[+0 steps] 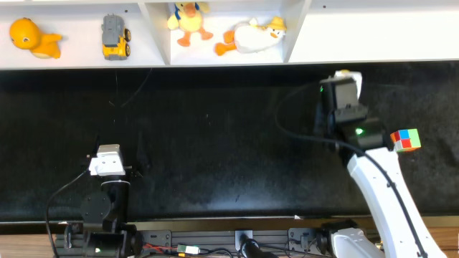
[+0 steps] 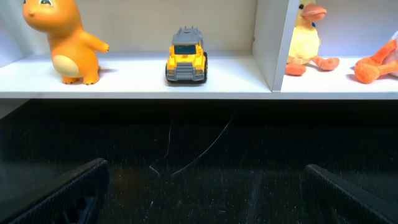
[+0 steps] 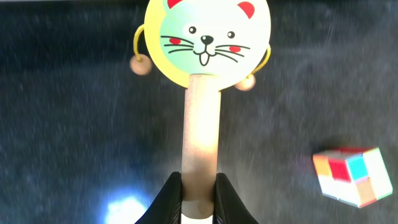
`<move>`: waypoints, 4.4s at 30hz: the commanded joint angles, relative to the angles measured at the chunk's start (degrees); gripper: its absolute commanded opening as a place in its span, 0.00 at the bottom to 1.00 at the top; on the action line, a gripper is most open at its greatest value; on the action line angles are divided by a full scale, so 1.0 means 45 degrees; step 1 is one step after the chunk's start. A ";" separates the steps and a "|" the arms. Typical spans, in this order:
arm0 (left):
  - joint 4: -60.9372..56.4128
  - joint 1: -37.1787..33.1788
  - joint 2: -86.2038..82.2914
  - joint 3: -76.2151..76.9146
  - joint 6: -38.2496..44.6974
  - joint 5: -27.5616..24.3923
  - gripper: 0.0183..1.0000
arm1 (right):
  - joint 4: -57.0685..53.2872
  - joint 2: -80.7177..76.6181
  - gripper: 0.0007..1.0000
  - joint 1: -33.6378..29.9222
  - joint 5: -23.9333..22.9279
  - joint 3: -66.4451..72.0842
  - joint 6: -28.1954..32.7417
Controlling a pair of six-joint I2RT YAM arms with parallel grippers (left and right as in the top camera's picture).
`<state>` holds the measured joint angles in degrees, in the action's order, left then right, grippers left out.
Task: Store Toys
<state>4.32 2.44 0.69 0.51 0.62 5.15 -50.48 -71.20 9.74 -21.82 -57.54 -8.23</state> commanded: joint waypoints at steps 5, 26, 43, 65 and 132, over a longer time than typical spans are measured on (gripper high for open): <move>0.0029 0.0034 -0.0121 -0.0010 0.0248 0.0019 1.00 | 0.1039 -0.1943 0.05 -0.1122 0.1685 -0.2157 0.2341; 0.0029 0.0034 -0.0121 -0.0015 0.0248 0.0019 1.00 | 0.2958 -0.6392 0.06 -0.2030 0.4211 -0.5362 0.4041; 0.0029 0.0034 -0.0121 -0.0015 0.0248 0.0019 1.00 | 0.3837 -0.7679 0.08 -0.2030 0.5153 -0.5751 0.4061; 0.0029 0.0034 -0.0121 -0.0010 0.0248 0.0019 1.00 | 0.3560 -0.8009 0.15 -0.2103 0.5377 -0.5751 0.3541; 0.0029 0.0034 -0.0121 -0.0010 0.0248 0.0019 1.00 | -0.1525 0.2254 1.00 -0.2089 0.3944 -0.0981 0.3551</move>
<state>4.29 2.44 0.69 0.51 0.62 5.17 -57.71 -61.67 0.73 -3.44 -62.24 7.70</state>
